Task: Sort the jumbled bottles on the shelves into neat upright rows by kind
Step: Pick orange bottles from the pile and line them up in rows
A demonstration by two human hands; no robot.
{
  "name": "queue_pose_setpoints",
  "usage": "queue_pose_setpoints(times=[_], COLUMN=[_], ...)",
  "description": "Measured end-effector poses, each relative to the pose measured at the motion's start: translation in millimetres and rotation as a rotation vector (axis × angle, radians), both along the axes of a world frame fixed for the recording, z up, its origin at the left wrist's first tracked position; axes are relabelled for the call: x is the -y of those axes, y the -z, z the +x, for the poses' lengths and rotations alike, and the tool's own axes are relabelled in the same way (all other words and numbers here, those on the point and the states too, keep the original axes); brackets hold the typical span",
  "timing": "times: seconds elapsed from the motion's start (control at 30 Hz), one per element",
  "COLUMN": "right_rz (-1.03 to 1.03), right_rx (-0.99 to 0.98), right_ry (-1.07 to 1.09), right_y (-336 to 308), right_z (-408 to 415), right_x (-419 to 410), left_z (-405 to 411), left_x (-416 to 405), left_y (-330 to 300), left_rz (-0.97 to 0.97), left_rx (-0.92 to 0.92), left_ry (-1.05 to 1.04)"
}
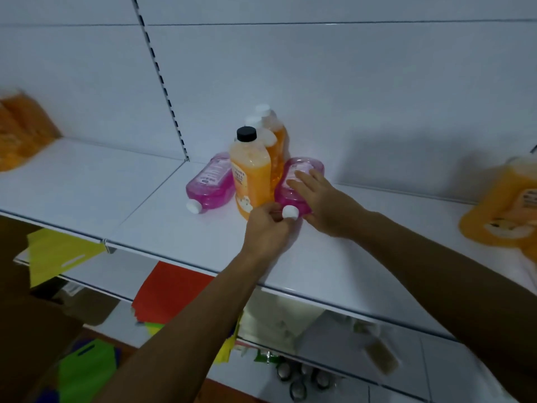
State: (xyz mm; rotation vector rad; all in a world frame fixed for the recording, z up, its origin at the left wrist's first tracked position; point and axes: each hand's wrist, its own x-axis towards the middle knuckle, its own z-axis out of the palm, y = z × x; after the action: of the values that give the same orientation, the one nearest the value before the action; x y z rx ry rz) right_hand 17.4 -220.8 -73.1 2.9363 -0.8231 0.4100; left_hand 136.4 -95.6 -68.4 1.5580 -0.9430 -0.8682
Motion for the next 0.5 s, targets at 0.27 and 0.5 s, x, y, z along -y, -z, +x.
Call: queue_pose_setpoints(times=[0.27,0.5], right_rz=[0.162,0.499], right_rx=[0.11,0.34], right_ry=[0.067,0.203], right_y=[-23,-74], right_z=[-14,-59], right_x=[-37,-101], left_z=[13,15], left_x=[-27,-41], left_y=[-12,-16], left_rz=[-0.162,-0.383], left_rx=[0.137,0.496], left_ry=[0.211,0.264])
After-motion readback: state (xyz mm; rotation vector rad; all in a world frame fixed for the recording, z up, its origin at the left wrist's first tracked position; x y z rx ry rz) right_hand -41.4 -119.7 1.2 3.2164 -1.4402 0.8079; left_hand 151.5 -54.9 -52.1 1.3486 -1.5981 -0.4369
